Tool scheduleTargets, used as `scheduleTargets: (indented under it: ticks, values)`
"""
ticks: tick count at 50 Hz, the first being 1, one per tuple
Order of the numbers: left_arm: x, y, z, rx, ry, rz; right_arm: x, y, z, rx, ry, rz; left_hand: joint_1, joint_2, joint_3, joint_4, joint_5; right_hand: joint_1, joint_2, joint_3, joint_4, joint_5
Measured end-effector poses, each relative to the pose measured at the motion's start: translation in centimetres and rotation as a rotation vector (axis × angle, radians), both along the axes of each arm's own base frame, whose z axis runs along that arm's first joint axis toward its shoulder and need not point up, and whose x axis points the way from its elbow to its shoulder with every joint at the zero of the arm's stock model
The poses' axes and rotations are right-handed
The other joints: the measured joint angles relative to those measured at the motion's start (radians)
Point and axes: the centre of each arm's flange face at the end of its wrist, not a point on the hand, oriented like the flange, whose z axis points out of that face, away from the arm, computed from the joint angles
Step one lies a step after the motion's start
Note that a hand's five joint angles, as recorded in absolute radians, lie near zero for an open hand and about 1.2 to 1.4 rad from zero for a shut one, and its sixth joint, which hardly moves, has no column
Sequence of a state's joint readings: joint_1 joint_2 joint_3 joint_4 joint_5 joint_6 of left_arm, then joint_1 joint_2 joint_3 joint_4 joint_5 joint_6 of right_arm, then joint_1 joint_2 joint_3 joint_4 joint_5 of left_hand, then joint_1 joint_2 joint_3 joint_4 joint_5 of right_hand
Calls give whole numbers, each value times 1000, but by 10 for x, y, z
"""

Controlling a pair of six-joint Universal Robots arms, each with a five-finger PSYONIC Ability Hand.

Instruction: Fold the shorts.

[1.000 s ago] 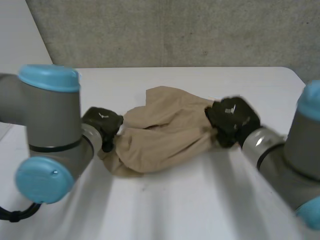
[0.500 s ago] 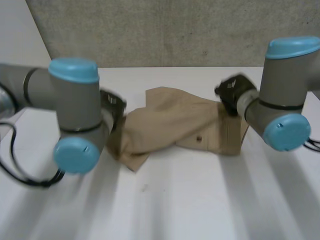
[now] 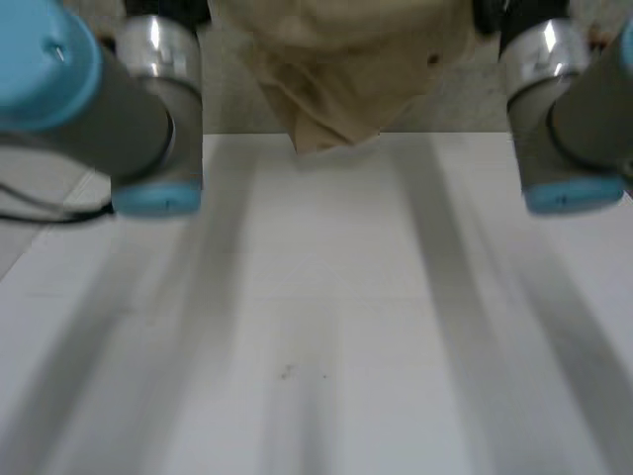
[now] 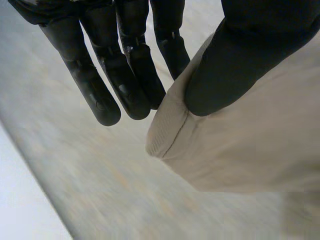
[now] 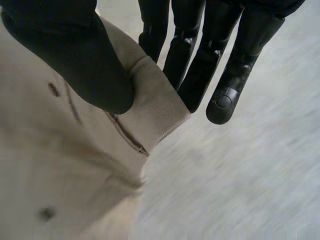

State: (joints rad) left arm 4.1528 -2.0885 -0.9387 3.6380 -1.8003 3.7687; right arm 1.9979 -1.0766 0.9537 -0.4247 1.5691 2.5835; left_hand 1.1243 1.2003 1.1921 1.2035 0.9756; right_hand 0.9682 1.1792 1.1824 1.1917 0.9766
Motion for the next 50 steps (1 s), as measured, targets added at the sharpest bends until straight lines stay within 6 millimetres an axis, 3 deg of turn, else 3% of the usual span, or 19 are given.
scheduleTargets:
  ticks: [1,2,3,5,6,7,9,10,12,17,22,27,33,38,45,50]
  values:
    - [1,1,-16,47,-21,-5,0,0,-25,88,41,1,0,0,1,0,0,0,0,0,0,0]
    - [1,2,-23,69,-31,-7,0,0,-33,115,54,2,0,1,1,0,0,0,0,0,0,0]
    - [3,5,-47,135,-62,-12,0,2,-59,201,95,5,0,1,2,0,0,0,0,0,0,0]
    - [6,10,-74,212,-102,-18,-1,5,-89,303,143,9,0,1,2,0,0,0,0,0,0,0]
    - [6,10,-74,212,-102,-18,-1,5,-89,303,143,9,0,1,2,0,0,0,0,0,0,0]
    - [10,17,-105,295,-147,-23,-4,12,-124,421,198,14,0,1,2,0,0,0,0,0,0,0]
    - [14,26,-132,368,-188,-26,-7,19,-155,524,245,20,0,1,2,0,0,0,0,0,0,0]
    - [17,31,-148,411,-214,-27,-8,21,-160,544,254,20,0,1,2,0,0,0,0,0,0,0]
    - [21,40,-171,473,-253,-29,-13,33,-195,666,308,25,0,1,2,0,0,0,0,0,0,0]
    - [30,61,-220,608,-345,-30,-21,50,-228,790,359,25,0,1,2,0,0,0,0,0,0,0]
    - [35,75,-233,670,-394,-33,-27,60,-233,824,373,22,0,1,2,0,0,0,0,0,0,0]
    - [47,101,-220,755,-462,-40,-37,79,-224,855,389,18,0,1,2,0,0,0,0,0,0,0]
    - [61,147,-205,895,-581,-76,-49,105,-219,940,449,23,0,1,2,0,0,0,0,0,0,0]
    - [75,188,-205,1012,-697,-112,-58,127,-215,1030,548,42,0,1,2,0,0,0,0,0,0,0]
    - [100,238,-194,1096,-841,-167,-79,180,-195,1172,807,141,0,1,2,0,0,0,0,0,0,0]
    - [109,254,-179,1070,-929,-212,-89,196,-175,1194,863,215,0,1,2,0,0,0,0,0,0,0]
